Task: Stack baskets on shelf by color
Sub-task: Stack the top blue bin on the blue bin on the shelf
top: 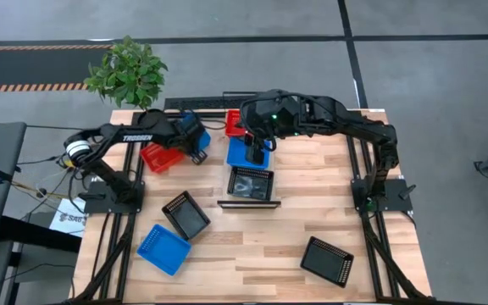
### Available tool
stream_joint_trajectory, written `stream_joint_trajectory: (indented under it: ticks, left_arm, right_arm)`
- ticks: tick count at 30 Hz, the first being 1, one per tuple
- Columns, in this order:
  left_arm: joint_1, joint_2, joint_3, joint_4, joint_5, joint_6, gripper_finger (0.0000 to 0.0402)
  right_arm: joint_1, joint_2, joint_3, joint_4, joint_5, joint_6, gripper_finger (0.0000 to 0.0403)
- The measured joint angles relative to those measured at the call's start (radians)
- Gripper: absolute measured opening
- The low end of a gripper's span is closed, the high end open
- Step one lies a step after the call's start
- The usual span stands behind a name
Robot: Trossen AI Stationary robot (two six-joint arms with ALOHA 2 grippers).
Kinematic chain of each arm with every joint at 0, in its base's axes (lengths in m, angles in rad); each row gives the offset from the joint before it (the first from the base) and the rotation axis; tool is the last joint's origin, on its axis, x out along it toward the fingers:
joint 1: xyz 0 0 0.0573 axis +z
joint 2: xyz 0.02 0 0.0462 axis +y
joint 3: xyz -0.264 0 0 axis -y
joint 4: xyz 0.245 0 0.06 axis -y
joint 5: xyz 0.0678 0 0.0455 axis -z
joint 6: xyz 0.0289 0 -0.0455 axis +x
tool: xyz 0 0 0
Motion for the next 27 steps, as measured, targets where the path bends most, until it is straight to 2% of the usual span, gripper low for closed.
stream_joint_trajectory:
  ticks: [4,12,16,22,27]
  left_arm:
    - [-0.058,-0.008,0.0,-0.022,0.077,-0.028,0.0]
    - [-0.197,-0.064,0.0,-0.031,0.099,-0.096,0.0]
    - [-0.252,-0.154,0.0,-0.05,0.098,-0.12,0.0]
    - [-0.311,-0.324,0.0,-0.101,-0.021,-0.181,0.0]
    - [-0.384,-0.498,0.0,-0.177,-0.026,-0.195,0.0026]
  right_arm:
    - [0.0,0.0,0.0,0.002,0.0,-0.002,0.0168]
    - [0.0,0.0,-0.006,0.003,0.0,-0.003,0.0168]
    - [-0.001,0.001,-0.008,-0.017,0.0,0.004,0.0168]
    - [-0.001,0.005,-0.007,-0.025,-0.001,0.023,0.017]
    - [-0.001,0.039,-0.005,-0.065,-0.005,0.023,0.019]
